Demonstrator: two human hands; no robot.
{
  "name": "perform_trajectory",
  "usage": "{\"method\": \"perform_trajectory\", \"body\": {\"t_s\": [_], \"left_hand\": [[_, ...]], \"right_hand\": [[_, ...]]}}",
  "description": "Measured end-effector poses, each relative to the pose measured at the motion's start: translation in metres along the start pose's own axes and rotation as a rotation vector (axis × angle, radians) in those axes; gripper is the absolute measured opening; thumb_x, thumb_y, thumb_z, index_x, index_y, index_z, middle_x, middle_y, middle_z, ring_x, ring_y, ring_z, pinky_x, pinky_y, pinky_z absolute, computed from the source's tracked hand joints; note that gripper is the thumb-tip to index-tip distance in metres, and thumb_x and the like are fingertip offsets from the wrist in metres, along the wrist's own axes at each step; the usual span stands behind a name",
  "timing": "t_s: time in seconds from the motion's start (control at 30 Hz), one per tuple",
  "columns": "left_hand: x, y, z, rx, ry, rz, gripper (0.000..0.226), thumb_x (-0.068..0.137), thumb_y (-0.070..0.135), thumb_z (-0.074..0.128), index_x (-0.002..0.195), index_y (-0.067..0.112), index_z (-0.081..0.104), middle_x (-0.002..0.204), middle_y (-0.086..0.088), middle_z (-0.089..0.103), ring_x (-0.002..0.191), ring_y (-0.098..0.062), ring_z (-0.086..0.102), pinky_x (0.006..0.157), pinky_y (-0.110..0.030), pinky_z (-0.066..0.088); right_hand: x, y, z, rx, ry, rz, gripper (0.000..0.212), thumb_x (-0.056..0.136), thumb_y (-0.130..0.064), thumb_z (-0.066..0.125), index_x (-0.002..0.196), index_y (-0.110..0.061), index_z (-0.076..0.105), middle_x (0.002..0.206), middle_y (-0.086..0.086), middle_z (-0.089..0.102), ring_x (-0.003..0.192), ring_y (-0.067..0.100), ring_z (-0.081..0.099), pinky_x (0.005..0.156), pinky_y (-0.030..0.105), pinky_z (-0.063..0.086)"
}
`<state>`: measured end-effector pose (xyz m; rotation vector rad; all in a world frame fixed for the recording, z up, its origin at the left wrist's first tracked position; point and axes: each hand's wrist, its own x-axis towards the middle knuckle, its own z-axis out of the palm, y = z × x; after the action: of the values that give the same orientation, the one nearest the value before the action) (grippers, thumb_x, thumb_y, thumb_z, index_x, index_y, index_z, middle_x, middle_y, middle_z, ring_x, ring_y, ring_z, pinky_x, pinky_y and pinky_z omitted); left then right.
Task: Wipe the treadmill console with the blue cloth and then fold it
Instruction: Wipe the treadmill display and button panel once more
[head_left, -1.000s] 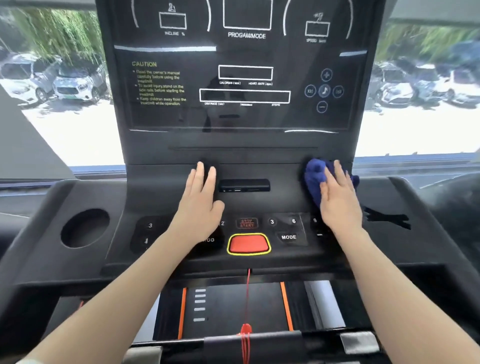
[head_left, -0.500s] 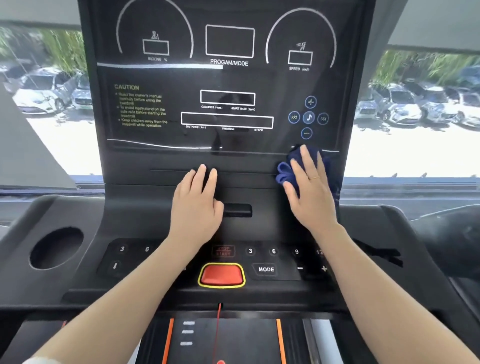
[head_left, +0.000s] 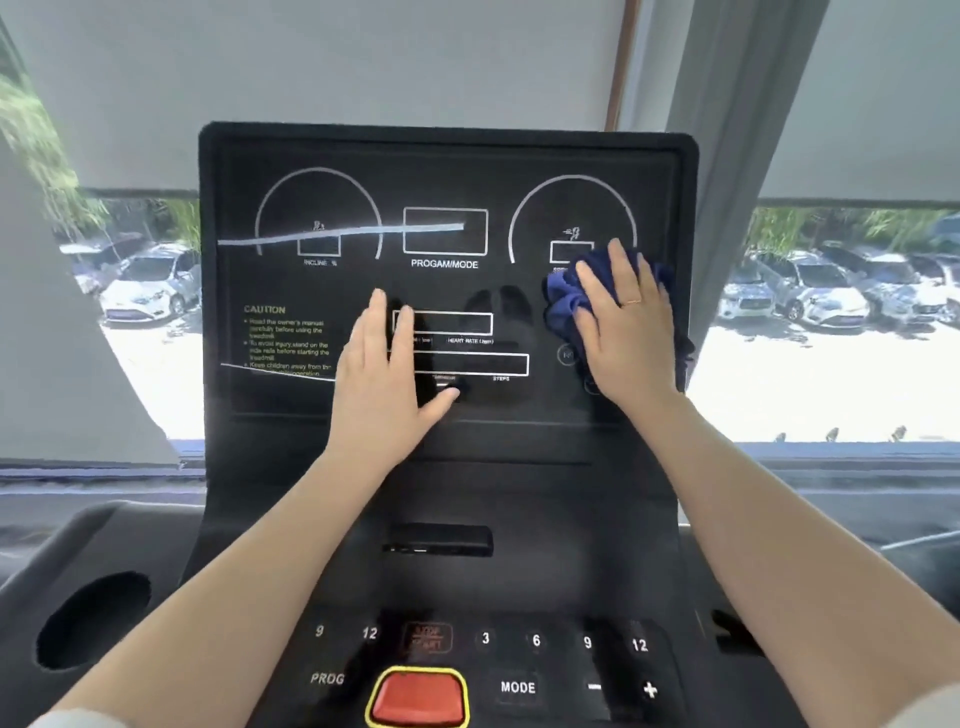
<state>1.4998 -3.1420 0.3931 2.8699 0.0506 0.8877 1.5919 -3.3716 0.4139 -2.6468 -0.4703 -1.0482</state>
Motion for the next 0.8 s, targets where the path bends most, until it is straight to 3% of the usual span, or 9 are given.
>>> {"method": "perform_trajectory", "body": {"t_s": [0.1,0.17,0.3,0.47,0.53,0.63,0.7,0.73,0.8], "left_hand": [[0.008,-0.012,-0.005,0.007,0.039,-0.068,0.102,0.073,0.058,0.064,0.146,0.004,0.018,0.155,-0.02,0.001,0.142,-0.036,0.006,0.115,-0.04,0.009],[0.005,-0.023,-0.005,-0.054,0.056,-0.093,0.092,0.08,0.051,0.061,0.146,0.004,0.017,0.155,-0.019,0.0,0.143,-0.034,0.004,0.115,-0.039,0.008],[-0.012,-0.055,-0.004,-0.179,0.123,-0.2,0.066,0.093,0.026,0.048,0.147,0.004,0.015,0.156,-0.016,-0.001,0.144,-0.027,0.002,0.114,-0.031,0.004],[-0.032,-0.114,0.0,-0.329,0.135,-0.5,0.057,0.097,0.02,0.033,0.148,0.008,0.01,0.156,-0.014,-0.003,0.144,-0.025,-0.003,0.115,-0.033,-0.001],[-0.038,-0.133,0.0,-0.488,0.116,-0.547,0.056,0.098,0.023,0.028,0.148,0.011,0.008,0.157,-0.009,-0.001,0.144,-0.02,-0.002,0.114,-0.027,-0.001],[-0.048,-0.155,0.004,-0.762,0.07,-0.541,0.049,0.101,0.021,0.023,0.149,0.016,0.011,0.156,0.003,0.013,0.14,-0.006,0.013,0.111,-0.017,0.006],[-0.048,-0.172,0.008,-0.97,0.065,-0.569,0.046,0.1,0.028,0.028,0.145,0.017,0.029,0.147,0.002,0.036,0.133,-0.008,0.033,0.113,-0.028,0.02],[-0.046,-0.178,0.007,-1.112,0.086,-0.633,0.046,0.098,0.034,0.032,0.137,0.012,0.041,0.133,-0.003,0.05,0.12,-0.013,0.046,0.106,-0.029,0.033],[-0.043,-0.181,-0.003,-1.302,0.143,-0.762,0.038,0.097,0.036,0.039,0.108,0.006,0.059,0.094,-0.006,0.06,0.084,-0.014,0.055,0.074,-0.018,0.045]], "right_hand": [[0.017,-0.021,0.008,-0.01,0.059,0.133,0.051,0.097,-0.035,0.034,0.145,-0.019,0.035,0.156,0.01,0.019,0.141,0.037,0.017,0.111,0.052,0.016],[0.02,-0.04,0.015,-0.016,0.094,0.139,0.053,0.095,-0.039,0.032,0.144,-0.018,0.036,0.155,0.011,0.022,0.14,0.039,0.019,0.11,0.053,0.019],[0.023,-0.086,0.03,0.001,0.153,0.011,0.053,0.092,-0.039,0.035,0.138,-0.016,0.046,0.15,0.013,0.033,0.136,0.041,0.029,0.106,0.054,0.027],[0.021,-0.166,0.058,0.044,0.131,-0.201,0.053,0.09,-0.044,0.042,0.134,-0.015,0.052,0.147,0.012,0.038,0.135,0.04,0.033,0.106,0.053,0.029],[0.019,-0.201,0.067,0.056,0.074,-0.265,0.053,0.09,-0.044,0.04,0.133,-0.017,0.052,0.148,0.01,0.038,0.136,0.038,0.032,0.107,0.051,0.026],[0.01,-0.252,0.084,0.059,-0.037,-0.378,0.048,0.089,-0.04,0.039,0.128,-0.021,0.058,0.146,0.007,0.042,0.134,0.035,0.036,0.107,0.048,0.029],[0.0,-0.279,0.095,0.12,-0.107,-0.546,0.035,0.086,-0.033,0.052,0.115,-0.022,0.067,0.138,0.006,0.052,0.129,0.034,0.044,0.104,0.048,0.034],[-0.007,-0.289,0.098,0.172,-0.139,-0.644,0.028,0.083,-0.028,0.06,0.108,-0.02,0.071,0.132,0.005,0.058,0.126,0.034,0.047,0.103,0.048,0.035],[-0.019,-0.298,0.093,0.388,-0.313,-0.706,0.018,0.088,-0.02,0.061,0.103,-0.015,0.071,0.122,0.005,0.064,0.123,0.03,0.051,0.103,0.045,0.035]]}}
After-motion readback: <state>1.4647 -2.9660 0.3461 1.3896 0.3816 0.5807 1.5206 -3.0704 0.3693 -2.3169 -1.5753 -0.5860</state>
